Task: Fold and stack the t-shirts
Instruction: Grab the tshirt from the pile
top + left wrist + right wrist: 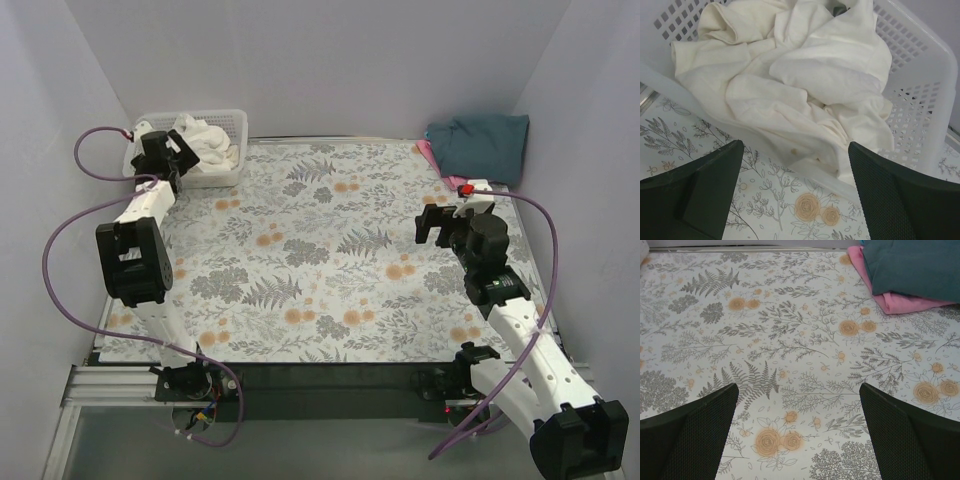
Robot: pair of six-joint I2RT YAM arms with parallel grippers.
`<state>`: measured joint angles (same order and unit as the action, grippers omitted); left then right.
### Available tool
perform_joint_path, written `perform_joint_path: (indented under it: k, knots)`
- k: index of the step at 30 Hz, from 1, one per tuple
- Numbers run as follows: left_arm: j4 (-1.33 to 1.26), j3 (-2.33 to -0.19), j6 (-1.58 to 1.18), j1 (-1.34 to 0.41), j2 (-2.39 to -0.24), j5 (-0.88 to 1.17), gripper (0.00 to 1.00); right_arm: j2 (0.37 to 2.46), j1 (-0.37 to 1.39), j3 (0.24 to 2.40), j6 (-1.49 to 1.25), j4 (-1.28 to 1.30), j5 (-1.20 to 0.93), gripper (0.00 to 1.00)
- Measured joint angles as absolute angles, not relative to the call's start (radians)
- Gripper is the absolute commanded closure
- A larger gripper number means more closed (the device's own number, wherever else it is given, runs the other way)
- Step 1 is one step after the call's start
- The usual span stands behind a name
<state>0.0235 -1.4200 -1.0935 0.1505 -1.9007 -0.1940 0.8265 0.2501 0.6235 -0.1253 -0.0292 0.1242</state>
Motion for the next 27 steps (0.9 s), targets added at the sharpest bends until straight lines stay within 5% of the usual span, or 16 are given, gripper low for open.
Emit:
perform_joint_path:
  k: [8,14,18,27]
  knots:
    - [0.005,-1.411,-1.101,0.164,-1.907,-0.200,0.30,0.844,0.250,0.624,-0.128,-0.026,0.119,0.02]
    - [-0.013,-1.400,-1.104,0.164,-1.907,-0.199,0.60,0.864,0.250,0.624,-0.128,-0.026,0.101,0.02]
    - [-0.023,-1.400,-1.105,0.164,-1.908,-0.196,1.00,0.868,0.250,0.624,-0.128,-0.026,0.097,0.02]
    - [-0.025,-1.439,-1.093,0.164,-1.916,-0.146,1.00,0.873,0.250,0.624,-0.128,-0.025,0.090,0.02]
